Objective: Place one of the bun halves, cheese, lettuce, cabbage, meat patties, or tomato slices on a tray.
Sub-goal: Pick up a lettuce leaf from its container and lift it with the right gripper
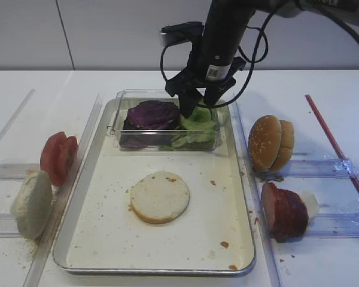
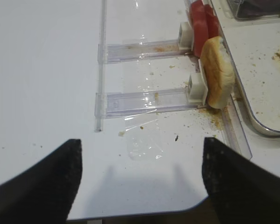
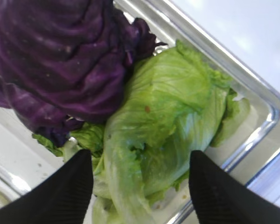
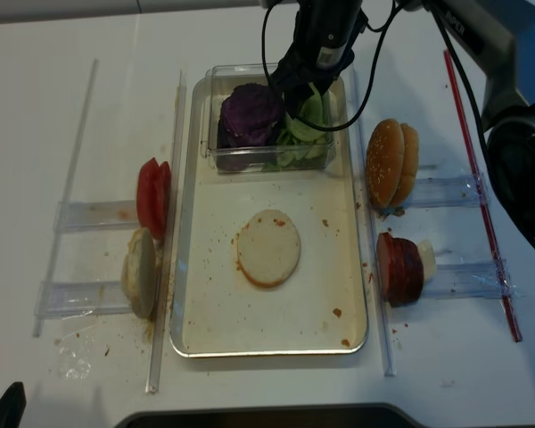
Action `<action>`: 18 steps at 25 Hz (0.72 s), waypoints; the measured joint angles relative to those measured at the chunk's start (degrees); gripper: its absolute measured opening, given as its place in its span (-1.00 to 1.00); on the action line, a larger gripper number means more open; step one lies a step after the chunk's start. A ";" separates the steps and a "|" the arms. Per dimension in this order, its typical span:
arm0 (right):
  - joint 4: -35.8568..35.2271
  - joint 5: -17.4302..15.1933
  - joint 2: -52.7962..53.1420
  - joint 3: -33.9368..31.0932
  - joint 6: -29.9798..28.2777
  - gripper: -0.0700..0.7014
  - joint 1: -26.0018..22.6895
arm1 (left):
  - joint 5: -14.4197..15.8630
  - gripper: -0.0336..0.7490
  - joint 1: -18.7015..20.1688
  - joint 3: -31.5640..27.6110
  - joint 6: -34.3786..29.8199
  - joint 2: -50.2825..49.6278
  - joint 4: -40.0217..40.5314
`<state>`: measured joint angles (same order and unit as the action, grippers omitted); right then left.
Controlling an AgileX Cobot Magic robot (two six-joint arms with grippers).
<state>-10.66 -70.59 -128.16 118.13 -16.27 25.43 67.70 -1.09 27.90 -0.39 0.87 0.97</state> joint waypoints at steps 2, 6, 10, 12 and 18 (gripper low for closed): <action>0.08 0.00 -0.72 0.00 -0.27 0.36 0.00 | 0.00 0.34 0.00 0.00 0.00 0.00 0.00; 0.13 0.47 -1.22 0.00 -0.98 0.36 0.00 | 0.00 0.34 0.00 0.00 0.00 0.00 0.00; 0.84 1.48 -1.27 0.00 -1.08 0.36 0.00 | 0.00 0.34 0.00 0.00 0.00 0.00 0.00; 0.87 1.58 -1.51 0.09 -1.08 0.36 0.00 | 0.00 0.34 0.00 0.00 0.00 0.00 0.00; 0.87 1.83 -3.22 0.27 -1.08 0.36 0.05 | 0.00 0.34 0.00 0.00 0.00 0.00 0.00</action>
<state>-9.79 -68.77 -131.38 118.40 -17.36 25.48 67.70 -1.09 27.90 -0.39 0.87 0.97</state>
